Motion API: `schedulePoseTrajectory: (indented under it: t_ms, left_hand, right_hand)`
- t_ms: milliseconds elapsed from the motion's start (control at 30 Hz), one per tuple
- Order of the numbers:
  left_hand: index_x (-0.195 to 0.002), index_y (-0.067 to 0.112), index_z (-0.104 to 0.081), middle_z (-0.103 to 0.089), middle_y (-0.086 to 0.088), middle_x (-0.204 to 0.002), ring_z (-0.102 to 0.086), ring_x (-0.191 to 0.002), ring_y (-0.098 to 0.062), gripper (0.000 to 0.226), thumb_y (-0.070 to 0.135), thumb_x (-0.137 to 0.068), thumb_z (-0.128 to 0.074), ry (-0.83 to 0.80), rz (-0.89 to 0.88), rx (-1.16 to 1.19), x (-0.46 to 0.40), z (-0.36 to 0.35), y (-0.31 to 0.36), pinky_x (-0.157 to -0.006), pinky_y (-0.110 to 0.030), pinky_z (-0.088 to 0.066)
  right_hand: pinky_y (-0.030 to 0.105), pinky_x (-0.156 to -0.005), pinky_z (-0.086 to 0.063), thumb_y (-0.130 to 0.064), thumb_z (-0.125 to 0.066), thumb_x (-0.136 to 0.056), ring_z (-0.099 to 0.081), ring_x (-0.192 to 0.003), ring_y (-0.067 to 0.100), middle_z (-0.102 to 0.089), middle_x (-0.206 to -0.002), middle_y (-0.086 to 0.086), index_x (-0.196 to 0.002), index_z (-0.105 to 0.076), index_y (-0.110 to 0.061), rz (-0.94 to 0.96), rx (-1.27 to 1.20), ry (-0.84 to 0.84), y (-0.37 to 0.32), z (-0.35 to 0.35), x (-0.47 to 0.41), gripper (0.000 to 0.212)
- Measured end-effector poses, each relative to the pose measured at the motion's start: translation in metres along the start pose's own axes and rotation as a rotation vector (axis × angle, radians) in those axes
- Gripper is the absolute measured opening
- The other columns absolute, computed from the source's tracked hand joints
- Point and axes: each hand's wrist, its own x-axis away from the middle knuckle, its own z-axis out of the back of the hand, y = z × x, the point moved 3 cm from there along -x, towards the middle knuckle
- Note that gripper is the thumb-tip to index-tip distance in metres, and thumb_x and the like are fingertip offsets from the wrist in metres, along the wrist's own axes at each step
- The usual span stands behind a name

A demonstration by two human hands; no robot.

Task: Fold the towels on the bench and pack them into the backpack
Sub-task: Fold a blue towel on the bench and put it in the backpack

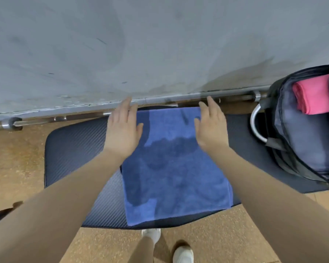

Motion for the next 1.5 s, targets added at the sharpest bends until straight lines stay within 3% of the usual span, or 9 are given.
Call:
schedulePoseTrajectory:
  t_ms: [133, 300, 467, 667, 800, 933, 1200, 1367, 1500]
  left_hand:
    - [-0.139, 0.001, -0.023, -0.031, -0.021, -0.146, -0.019, -0.135, -0.029, 0.064, 0.038, -0.088, -0.034, -0.142, -0.135, -0.022, 0.068, -0.048, 0.034, -0.110, -0.037, -0.011]
    - [-0.147, 0.012, -0.004, -0.027, -0.021, -0.148, -0.021, -0.135, -0.031, 0.067, 0.054, -0.095, -0.008, -0.220, -0.047, -0.193, 0.145, -0.070, 0.010, -0.109, -0.041, -0.017]
    - [-0.142, 0.007, -0.026, -0.032, -0.023, -0.146, -0.030, -0.133, -0.035, 0.076, 0.060, -0.092, -0.004, -0.292, 0.172, -0.252, 0.191, -0.068, 0.007, -0.107, -0.041, -0.017]
    - [-0.147, 0.004, -0.006, -0.007, -0.016, -0.155, -0.009, -0.143, -0.031, 0.074, 0.049, -0.094, -0.032, -0.235, 0.492, -0.008, 0.230, -0.054, 0.035, -0.116, -0.041, -0.009]
    - [-0.142, 0.002, -0.024, -0.022, -0.018, -0.148, -0.021, -0.135, -0.035, 0.058, 0.035, -0.096, -0.038, -0.153, 0.744, 0.143, 0.247, -0.045, 0.053, -0.109, -0.045, -0.021]
    - [-0.133, 0.006, -0.038, -0.036, -0.017, -0.134, -0.037, -0.120, -0.036, 0.043, 0.031, -0.098, -0.036, -0.085, 0.909, 0.216, 0.246, -0.045, 0.058, -0.099, -0.047, -0.032]
    - [-0.072, 0.011, -0.052, -0.055, -0.008, -0.075, -0.054, -0.072, -0.030, 0.029, 0.031, -0.092, -0.051, -0.047, 1.096, 0.522, 0.240, -0.055, 0.041, -0.066, -0.037, -0.046]
    - [-0.084, 0.008, -0.043, -0.046, -0.002, -0.069, -0.041, -0.056, -0.016, 0.026, 0.029, -0.090, -0.057, 0.052, 1.123, 0.662, 0.247, -0.055, 0.043, -0.048, -0.027, -0.032]
    - [-0.099, 0.012, -0.041, -0.050, 0.002, -0.077, -0.055, -0.065, -0.016, 0.028, 0.022, -0.086, -0.063, 0.106, 1.205, 0.905, 0.252, -0.049, 0.045, -0.062, -0.026, -0.048]
  right_hand:
    - [0.043, -0.111, -0.028, -0.045, -0.032, -0.086, -0.042, -0.133, 0.030, -0.039, -0.147, 0.014, -0.140, -0.032, -0.012, 0.263, 0.115, -0.089, -0.021, -0.062, 0.062, 0.064]
    - [0.040, -0.111, 0.001, -0.057, -0.015, -0.085, -0.016, -0.144, 0.028, -0.009, -0.157, 0.005, -0.147, -0.006, -0.020, 0.115, 0.179, -0.100, 0.029, -0.092, 0.099, 0.073]
    - [0.049, -0.115, -0.005, -0.059, -0.015, -0.087, -0.009, -0.145, 0.029, -0.006, -0.158, 0.008, -0.149, -0.008, -0.020, -0.065, 0.150, -0.034, 0.075, -0.083, 0.120, 0.073]
    - [0.045, -0.118, -0.009, -0.044, -0.032, -0.097, -0.001, -0.145, 0.027, 0.003, -0.158, 0.009, -0.149, -0.005, -0.010, -0.316, -0.047, -0.094, 0.127, -0.060, 0.181, 0.068]
    - [0.044, -0.099, -0.034, -0.030, -0.048, -0.094, -0.035, -0.125, 0.034, -0.033, -0.140, 0.016, -0.128, -0.044, -0.005, -0.239, -0.113, -0.084, 0.126, -0.057, 0.212, 0.043]
    - [0.040, -0.088, -0.043, -0.034, -0.057, -0.088, -0.048, -0.105, 0.030, -0.055, -0.116, 0.018, -0.095, -0.059, -0.005, -0.515, -0.375, -0.038, 0.122, -0.075, 0.211, 0.030]
    - [0.029, -0.067, -0.042, -0.020, -0.053, -0.092, -0.053, -0.082, 0.023, -0.056, -0.093, 0.009, -0.088, -0.049, -0.010, -0.641, -0.713, 0.037, 0.127, -0.069, 0.218, 0.012]
    - [0.020, -0.049, -0.042, -0.009, -0.062, -0.085, -0.054, -0.058, 0.013, -0.058, -0.073, 0.004, -0.080, -0.056, -0.008, -0.881, -0.948, 0.052, 0.132, -0.073, 0.218, 0.008]
    - [0.012, -0.040, -0.042, -0.007, -0.063, -0.085, -0.050, -0.058, 0.007, -0.055, -0.072, 0.000, -0.080, -0.050, -0.016, -0.984, -1.230, -0.013, 0.132, -0.078, 0.221, 0.016]
